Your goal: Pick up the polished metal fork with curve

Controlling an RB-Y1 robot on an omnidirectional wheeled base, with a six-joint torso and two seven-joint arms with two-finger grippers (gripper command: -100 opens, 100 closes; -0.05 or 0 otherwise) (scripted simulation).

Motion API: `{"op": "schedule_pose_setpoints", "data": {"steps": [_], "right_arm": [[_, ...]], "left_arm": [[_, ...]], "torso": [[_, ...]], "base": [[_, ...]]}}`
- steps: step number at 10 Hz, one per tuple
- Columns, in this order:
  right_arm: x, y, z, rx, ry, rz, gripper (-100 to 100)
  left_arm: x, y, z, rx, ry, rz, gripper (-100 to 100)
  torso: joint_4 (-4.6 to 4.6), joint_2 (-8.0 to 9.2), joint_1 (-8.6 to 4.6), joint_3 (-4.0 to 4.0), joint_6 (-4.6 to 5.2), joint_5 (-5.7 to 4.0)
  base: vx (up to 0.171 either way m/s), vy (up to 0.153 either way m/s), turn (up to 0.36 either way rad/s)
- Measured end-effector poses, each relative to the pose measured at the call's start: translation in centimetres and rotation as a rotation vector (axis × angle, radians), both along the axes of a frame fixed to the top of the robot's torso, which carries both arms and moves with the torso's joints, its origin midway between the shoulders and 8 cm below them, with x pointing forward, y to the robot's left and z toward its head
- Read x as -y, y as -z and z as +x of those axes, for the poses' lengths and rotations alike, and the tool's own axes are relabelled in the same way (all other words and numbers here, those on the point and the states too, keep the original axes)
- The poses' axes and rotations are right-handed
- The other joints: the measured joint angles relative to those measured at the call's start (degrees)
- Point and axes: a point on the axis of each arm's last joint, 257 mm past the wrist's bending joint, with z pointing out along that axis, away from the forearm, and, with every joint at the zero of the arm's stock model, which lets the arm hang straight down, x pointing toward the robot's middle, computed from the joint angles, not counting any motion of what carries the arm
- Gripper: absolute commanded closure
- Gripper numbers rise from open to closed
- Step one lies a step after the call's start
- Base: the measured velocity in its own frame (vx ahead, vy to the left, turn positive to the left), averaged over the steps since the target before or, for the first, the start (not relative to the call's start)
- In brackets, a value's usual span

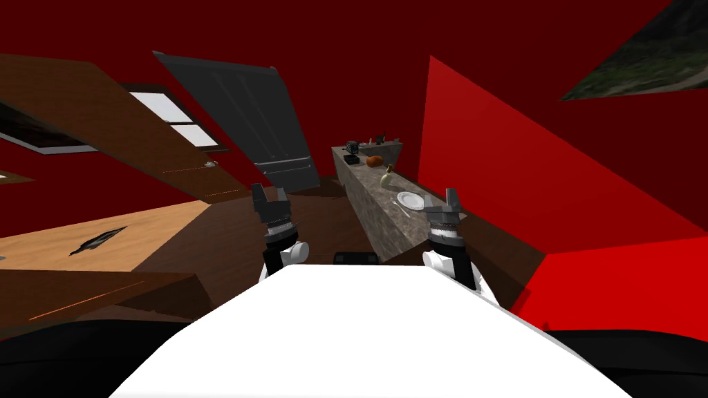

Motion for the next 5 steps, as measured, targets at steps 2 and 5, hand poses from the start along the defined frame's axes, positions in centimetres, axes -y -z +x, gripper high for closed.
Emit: {"op": "schedule_pose_setpoints", "data": {"steps": [2, 5], "right_arm": [[0.7, 0.7, 0.2, -0.035, -0.006, -0.039, -100], [1.7, 2.1, 0.7, -0.101, -0.012, -0.107, -100]], "left_arm": [[0.0, 0.0, 0.0, 0.000, 0.000, 0.000, 0], [0.0, 0.0, 0.0, 0.000, 0.000, 0.000, 0]], "torso": [[0.00, 0.01, -0.04, 0.00, 0.01, -0.01], [0.00, -0.02, 0.01, -0.01, 0.01, 0.00]], "base": [[0.002, 0.025, 0.115], [0.007, 0.024, 0.058]]}}
